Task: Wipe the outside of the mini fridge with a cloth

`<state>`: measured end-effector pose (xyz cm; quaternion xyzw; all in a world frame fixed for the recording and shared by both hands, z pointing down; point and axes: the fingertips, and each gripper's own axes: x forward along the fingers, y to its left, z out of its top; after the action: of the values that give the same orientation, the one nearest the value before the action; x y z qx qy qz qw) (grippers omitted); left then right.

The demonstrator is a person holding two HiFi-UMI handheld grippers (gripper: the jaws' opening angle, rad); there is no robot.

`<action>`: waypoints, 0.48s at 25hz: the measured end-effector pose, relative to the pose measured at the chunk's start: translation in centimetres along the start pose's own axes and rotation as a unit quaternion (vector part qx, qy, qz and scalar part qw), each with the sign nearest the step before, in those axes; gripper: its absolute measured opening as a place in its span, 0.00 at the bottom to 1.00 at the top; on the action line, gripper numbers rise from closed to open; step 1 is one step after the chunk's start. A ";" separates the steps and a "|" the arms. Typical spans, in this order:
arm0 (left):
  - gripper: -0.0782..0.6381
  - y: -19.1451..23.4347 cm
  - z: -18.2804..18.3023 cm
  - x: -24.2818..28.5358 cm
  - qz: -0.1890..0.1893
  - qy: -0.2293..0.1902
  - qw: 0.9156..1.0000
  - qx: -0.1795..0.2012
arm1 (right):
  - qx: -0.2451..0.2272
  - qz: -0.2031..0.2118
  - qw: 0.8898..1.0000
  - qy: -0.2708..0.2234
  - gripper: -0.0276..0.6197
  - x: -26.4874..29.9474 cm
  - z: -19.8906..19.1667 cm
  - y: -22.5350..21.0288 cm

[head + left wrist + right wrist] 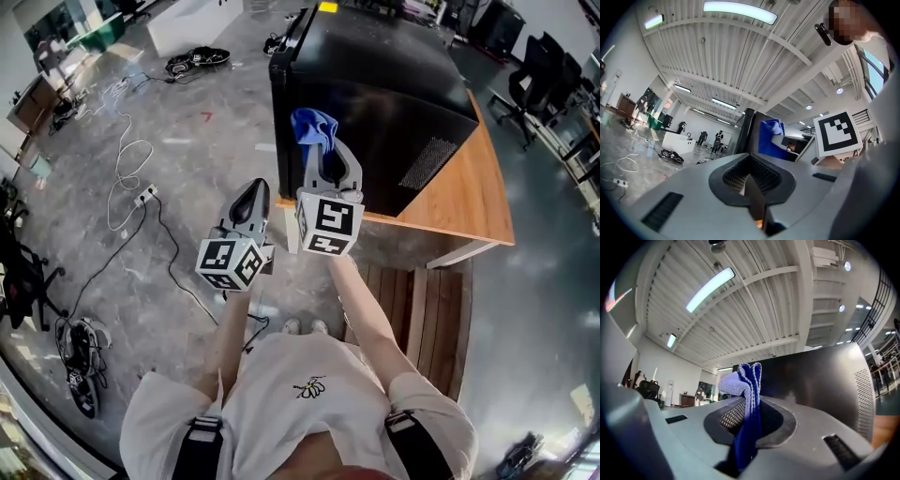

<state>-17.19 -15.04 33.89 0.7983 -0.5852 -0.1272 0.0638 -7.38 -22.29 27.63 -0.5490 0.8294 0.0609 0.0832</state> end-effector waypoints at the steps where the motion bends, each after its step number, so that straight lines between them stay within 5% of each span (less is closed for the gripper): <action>1: 0.12 0.4 0.0 -0.2 0.004 0.000 1.000 0.000 | 0.000 0.010 1.000 0.004 0.14 0.9 -0.4 1.3; 7: 0.12 2.9 0.2 -1.6 0.034 0.002 0.999 -0.002 | -0.017 0.048 0.998 0.026 0.14 5.2 -1.8 6.5; 12: 0.12 4.5 0.1 -2.6 0.052 0.004 0.999 -0.003 | -0.025 0.038 0.998 0.034 0.14 6.4 -2.6 6.5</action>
<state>-22.08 -13.97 35.28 0.7670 -0.6253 -0.1225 0.0750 -16.03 -25.99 28.93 -0.5211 0.8501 0.0660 0.0383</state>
